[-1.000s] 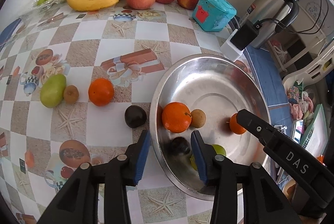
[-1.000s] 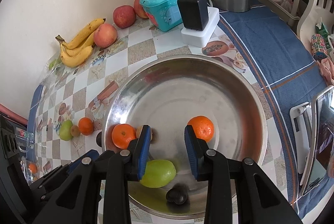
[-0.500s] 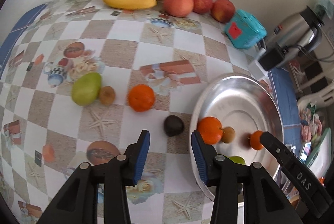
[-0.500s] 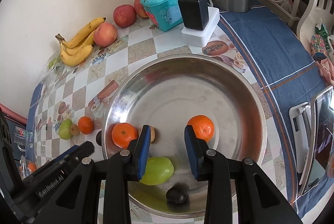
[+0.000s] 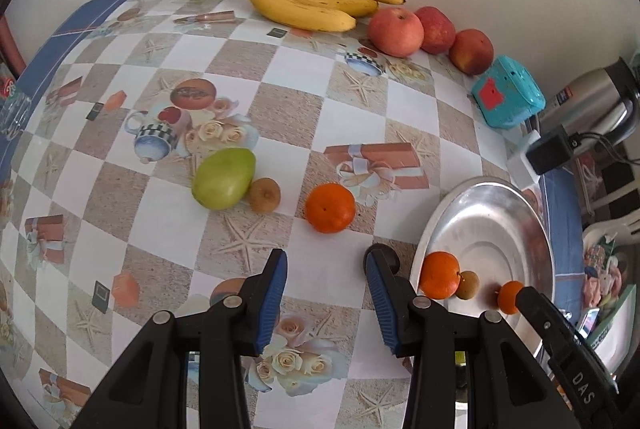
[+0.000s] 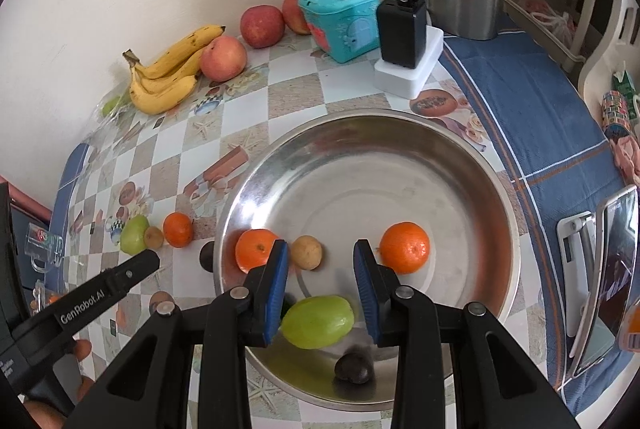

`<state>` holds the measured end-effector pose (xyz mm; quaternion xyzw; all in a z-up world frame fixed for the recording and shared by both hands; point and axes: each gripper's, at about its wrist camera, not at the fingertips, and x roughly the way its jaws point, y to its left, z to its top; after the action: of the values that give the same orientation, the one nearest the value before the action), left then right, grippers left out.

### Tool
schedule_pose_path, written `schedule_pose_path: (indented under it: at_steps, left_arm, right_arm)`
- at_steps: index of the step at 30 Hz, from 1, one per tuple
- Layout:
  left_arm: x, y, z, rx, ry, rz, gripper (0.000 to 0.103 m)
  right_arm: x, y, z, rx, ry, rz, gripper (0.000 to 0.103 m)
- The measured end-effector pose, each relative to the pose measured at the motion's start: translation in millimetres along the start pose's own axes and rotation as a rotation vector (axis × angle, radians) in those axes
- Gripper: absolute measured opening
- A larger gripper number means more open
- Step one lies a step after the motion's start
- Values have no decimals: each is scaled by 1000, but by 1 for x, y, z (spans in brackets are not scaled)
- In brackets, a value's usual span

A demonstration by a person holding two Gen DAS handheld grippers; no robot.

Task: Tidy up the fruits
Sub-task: 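Withdraw both open grippers from the steel bowl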

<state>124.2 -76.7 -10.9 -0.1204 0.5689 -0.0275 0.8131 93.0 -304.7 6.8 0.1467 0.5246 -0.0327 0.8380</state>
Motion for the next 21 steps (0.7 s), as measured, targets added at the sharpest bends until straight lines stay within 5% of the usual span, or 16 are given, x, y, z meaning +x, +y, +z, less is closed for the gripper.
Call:
schedule_pose_path:
  at_steps: [9, 12, 16, 21]
  left_arm:
    - [-3, 4, 2, -5, -10, 11, 45]
    - [-3, 5, 2, -9, -14, 15, 59]
    - [-3, 8, 3, -13, -21, 46, 74]
    - [-3, 12, 4, -11, -41, 92, 94]
  right_arm:
    - [-6, 16, -1, -50, -12, 8, 34]
    - [-5, 16, -2, -54, -9, 5, 35]
    - [-1, 15, -2, -48, -6, -15, 62]
    - [3, 16, -4, -66, -9, -43, 76]
